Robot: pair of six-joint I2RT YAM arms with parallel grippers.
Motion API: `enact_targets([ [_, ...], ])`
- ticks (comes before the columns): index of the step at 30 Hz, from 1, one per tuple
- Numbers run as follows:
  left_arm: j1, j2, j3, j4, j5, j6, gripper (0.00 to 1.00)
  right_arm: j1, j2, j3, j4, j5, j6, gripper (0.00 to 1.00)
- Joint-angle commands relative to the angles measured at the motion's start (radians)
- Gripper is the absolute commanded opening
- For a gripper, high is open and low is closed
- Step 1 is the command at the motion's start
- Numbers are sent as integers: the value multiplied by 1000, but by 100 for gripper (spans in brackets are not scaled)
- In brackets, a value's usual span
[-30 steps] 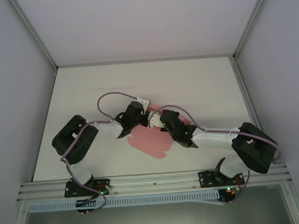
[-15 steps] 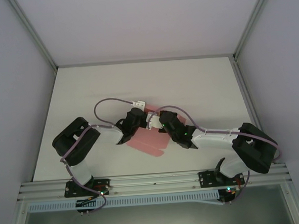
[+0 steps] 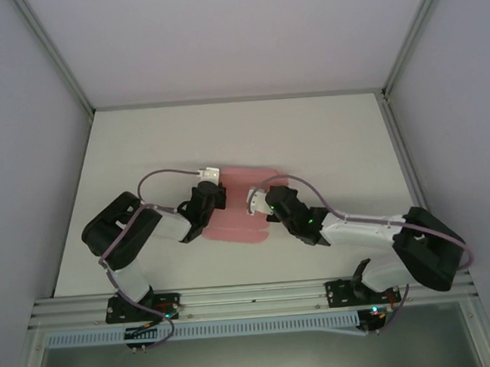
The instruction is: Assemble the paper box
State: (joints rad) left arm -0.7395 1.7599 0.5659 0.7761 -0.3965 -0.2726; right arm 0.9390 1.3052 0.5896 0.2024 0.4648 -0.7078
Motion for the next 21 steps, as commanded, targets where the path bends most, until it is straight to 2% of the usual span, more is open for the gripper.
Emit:
enact_targets([
  [1,-10,-31,-38,40,134,78,0,6,-151,19,36,-85,122,34],
  [3,-20,-35,-63,114,170,105,0,-3,-233,23,33,-148,179,62],
  [6,-34,-21,-54,129,193,136,0,-37,-301,48,31,-206,290,97],
  [7,-40,-14,-46,127,189,144,0,-50,-308,67,21,-193,335,100],
  [10,-48,-2,-46,153,217,142,0,-133,-289,150,-63,-184,520,100],
  [14,-51,5,-42,168,240,144,1,-252,-152,315,-310,-353,711,100],
  [16,-51,10,-39,169,244,140,4,-273,-63,374,-389,-406,710,100],
  [21,-51,24,-37,171,246,136,11,-295,115,474,-436,-515,727,100],
])
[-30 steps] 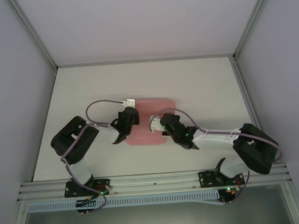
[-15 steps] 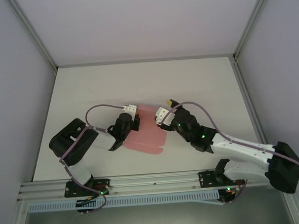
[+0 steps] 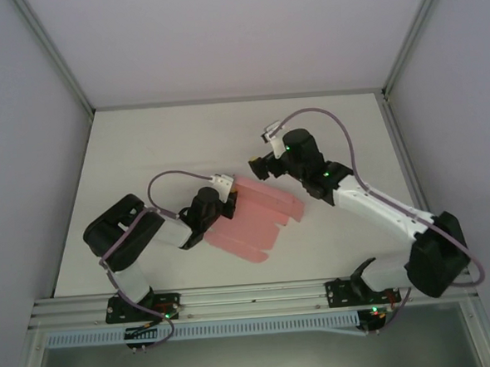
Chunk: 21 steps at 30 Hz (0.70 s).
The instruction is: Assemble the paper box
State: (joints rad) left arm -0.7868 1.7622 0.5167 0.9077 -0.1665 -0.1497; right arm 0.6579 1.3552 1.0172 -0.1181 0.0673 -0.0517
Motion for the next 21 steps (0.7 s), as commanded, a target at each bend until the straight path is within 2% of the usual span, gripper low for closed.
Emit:
enact_targets([
  [1,-3,23,14,40,16,12,12,-19,96,63,-123,-124,85,99],
  [8,-5,30,11,48,16,-2,22,-36,253,138,-181,-270,95,90],
  [14,-4,32,11,48,16,0,21,-39,326,134,-192,-300,97,88],
  [21,-3,26,18,40,12,1,19,-32,413,116,-243,-331,87,80],
])
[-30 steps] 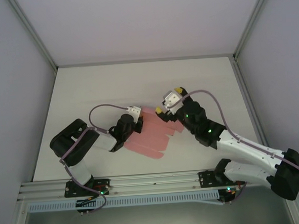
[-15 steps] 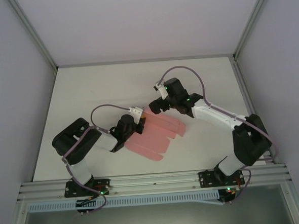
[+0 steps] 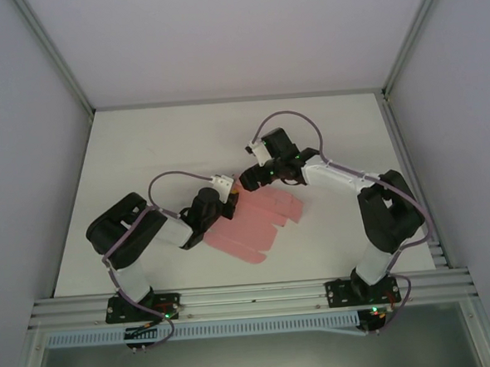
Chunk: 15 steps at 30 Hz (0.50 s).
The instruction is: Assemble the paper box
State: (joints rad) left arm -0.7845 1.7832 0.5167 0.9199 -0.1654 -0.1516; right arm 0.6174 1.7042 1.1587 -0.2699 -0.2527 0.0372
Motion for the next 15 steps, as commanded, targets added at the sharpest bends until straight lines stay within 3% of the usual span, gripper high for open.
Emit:
enact_targets([
  [1,-6,5,15,27,9,5,19,10,66,-39,-89,4,2,80],
  [10,-6,10,19,27,0,-2,15,77,53,-149,-40,47,28,78],
  [15,-6,15,16,21,-2,1,5,81,43,-145,-37,59,36,77],
])
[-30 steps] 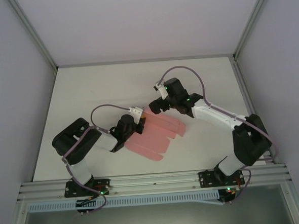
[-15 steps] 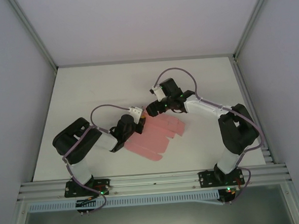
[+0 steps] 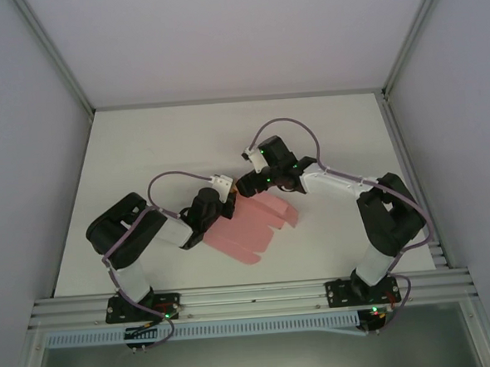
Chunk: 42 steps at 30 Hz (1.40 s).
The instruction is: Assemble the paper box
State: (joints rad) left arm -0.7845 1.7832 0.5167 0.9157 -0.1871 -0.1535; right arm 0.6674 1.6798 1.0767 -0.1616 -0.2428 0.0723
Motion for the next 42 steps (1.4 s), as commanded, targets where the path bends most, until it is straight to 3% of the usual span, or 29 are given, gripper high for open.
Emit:
enact_targets([
  [1,-7,13,15,25,21,2,5,28,59,-55,-151,58,-4,77],
  [5,-6,12,11,24,-6,0,0,19,-6,-8,-182,104,-9,79],
  [9,-6,-2,36,-28,-79,-31,0,-1,-128,27,-180,198,33,87],
  [11,-6,-25,54,-73,-123,-59,0,-5,-208,28,-176,246,37,100],
  [16,-6,-135,108,-237,-199,-127,0,-24,-429,-16,-211,443,73,100],
  [21,-8,-227,182,-444,-245,-202,0,-77,-596,-99,-291,504,87,100],
  [26,-15,-294,181,-486,-232,-236,0,-143,-637,-144,-286,401,108,100],
  [34,-33,-331,172,-480,-194,-214,0,-148,-531,-145,-195,332,73,100],
  [42,-51,-320,190,-473,-166,-216,0,-149,-471,-215,-14,107,80,100],
])
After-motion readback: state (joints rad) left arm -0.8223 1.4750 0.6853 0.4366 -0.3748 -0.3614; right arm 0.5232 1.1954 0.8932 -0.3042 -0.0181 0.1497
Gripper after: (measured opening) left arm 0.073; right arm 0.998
